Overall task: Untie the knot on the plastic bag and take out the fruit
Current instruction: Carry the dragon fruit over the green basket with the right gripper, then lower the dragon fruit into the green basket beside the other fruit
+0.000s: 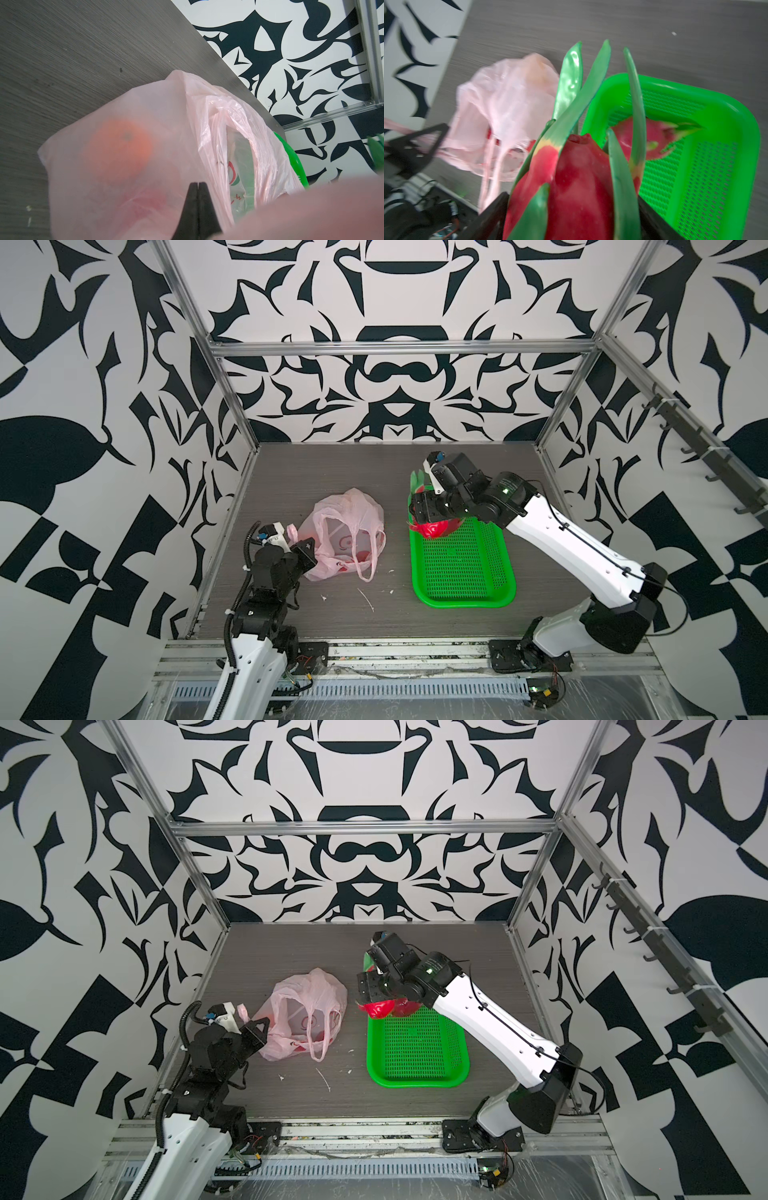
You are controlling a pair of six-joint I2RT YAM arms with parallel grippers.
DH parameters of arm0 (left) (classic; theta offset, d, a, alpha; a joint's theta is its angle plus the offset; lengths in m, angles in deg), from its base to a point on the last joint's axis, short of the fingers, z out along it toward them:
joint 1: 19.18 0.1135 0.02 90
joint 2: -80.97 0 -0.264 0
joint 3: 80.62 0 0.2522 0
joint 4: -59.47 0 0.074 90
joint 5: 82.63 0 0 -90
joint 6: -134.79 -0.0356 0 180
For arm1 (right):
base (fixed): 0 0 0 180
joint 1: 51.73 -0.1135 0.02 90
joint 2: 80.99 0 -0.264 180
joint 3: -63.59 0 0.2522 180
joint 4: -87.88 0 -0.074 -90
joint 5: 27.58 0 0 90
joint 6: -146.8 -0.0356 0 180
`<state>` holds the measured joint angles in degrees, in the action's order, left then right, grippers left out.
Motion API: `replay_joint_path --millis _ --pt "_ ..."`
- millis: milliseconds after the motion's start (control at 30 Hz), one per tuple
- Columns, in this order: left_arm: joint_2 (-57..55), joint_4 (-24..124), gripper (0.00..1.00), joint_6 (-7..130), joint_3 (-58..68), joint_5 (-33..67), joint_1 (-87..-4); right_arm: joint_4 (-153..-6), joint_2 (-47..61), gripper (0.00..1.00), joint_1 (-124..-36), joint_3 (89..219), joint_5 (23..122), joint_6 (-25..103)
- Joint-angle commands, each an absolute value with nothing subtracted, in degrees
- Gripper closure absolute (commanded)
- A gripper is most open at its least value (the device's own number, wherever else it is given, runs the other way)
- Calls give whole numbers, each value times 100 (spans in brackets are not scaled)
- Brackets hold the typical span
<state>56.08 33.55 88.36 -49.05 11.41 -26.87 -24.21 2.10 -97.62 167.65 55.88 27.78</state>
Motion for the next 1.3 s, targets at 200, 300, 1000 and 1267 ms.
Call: replay_joint_path --millis 200,300,1000,1267 --pt "5555 3301 100 8783 -4682 1247 -2701 -3292 -632 94 -9757 15207 5192 2481" --pt "5541 3270 100 8786 -4695 1247 -2700 -3441 -854 94 -9754 14688 4985 2265" --pt "5464 3116 100 8786 -4658 1290 -2701 -4152 -838 93 -10042 13258 5082 1809" --pt "5487 3091 100 8795 -4682 1315 -2701 -4529 -380 92 -10063 13204 5082 1932"
